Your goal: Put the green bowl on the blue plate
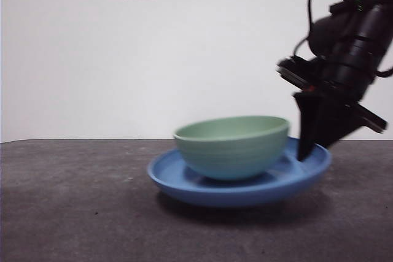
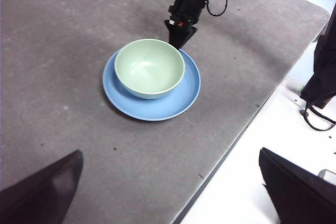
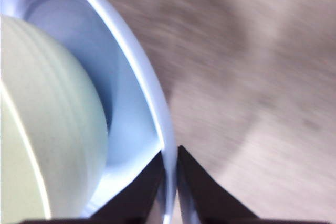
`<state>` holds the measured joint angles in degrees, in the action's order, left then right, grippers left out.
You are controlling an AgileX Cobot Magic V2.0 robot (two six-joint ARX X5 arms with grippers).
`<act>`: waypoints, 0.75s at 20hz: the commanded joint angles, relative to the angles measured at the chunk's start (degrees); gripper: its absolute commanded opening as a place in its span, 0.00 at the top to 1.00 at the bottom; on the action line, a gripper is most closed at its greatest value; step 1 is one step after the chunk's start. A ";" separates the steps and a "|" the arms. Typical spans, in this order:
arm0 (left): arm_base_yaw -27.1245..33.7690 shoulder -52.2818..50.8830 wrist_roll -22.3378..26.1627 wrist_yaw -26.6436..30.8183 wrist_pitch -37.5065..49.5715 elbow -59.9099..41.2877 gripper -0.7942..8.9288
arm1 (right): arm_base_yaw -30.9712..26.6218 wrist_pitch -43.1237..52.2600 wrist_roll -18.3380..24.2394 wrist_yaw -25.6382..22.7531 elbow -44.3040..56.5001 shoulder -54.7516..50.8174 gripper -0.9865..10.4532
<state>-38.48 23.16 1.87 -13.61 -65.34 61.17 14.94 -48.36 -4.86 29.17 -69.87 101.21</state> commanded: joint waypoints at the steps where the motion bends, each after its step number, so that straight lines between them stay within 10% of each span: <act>1: -0.26 0.13 0.04 0.07 0.63 0.48 0.36 | 2.56 1.27 -3.26 1.49 -1.90 1.01 0.90; 15: -0.26 0.13 0.07 0.09 0.66 0.48 0.36 | 9.35 11.08 -12.52 3.89 -1.92 2.69 0.90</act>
<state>-38.48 23.16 1.87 -13.61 -65.34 61.17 23.94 -37.71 -16.45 32.34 -70.54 102.80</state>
